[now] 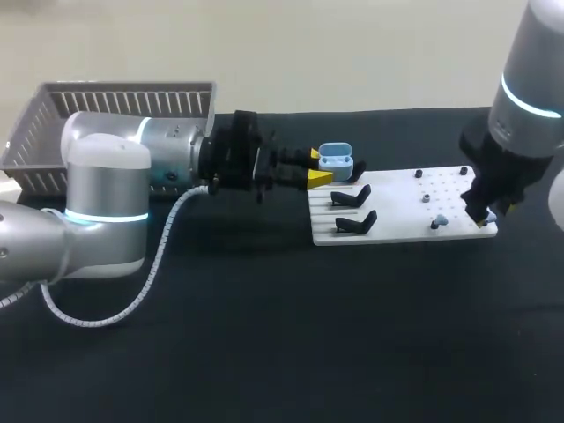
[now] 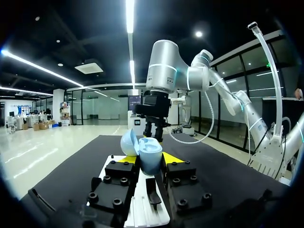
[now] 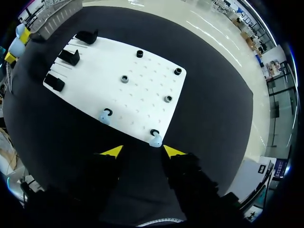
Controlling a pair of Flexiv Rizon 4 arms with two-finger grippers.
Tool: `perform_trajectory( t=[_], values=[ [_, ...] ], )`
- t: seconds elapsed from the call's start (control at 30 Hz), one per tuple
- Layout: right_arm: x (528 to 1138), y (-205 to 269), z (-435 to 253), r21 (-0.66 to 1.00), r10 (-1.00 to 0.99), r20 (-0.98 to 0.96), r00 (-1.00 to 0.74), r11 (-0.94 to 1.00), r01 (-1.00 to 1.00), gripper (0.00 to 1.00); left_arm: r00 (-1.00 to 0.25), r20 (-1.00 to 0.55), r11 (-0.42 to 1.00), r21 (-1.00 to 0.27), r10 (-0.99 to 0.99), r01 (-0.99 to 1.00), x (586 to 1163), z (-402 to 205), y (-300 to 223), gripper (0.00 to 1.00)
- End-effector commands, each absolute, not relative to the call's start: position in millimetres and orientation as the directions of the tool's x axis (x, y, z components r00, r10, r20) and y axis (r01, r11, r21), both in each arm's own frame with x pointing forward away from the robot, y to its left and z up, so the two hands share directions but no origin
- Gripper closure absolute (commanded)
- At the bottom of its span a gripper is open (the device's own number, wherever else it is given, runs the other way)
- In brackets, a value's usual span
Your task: Pick up each earbud case from the left stands, insert the matching earbuds, close the lid, and place the case in the box.
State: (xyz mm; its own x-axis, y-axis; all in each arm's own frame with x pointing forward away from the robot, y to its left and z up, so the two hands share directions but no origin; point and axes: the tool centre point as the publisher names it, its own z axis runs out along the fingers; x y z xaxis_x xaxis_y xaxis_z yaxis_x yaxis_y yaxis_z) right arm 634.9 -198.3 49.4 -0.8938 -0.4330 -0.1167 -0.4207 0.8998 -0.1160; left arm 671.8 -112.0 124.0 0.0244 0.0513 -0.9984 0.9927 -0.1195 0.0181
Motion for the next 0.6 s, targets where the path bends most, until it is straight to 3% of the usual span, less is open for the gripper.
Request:
perform_trajectory(
  t=[0.03, 0.6],
  values=[
    [633.9, -201.8, 41.7, -0.110, -0.426, -0.127, -0.896, 0.904, -0.414, 0.53, 0.027, -0.998, -0.113, 0.021, 0.050, 0.993, 670.0, 123.7, -111.9, 1.00],
    [642.0, -204.6, 34.5, -0.117, -0.417, -0.160, -0.895, 0.908, -0.402, 0.60, 0.027, -0.998, -0.113, 0.021, 0.050, 0.993, 670.0, 123.7, -111.9, 1.00]
  ],
)
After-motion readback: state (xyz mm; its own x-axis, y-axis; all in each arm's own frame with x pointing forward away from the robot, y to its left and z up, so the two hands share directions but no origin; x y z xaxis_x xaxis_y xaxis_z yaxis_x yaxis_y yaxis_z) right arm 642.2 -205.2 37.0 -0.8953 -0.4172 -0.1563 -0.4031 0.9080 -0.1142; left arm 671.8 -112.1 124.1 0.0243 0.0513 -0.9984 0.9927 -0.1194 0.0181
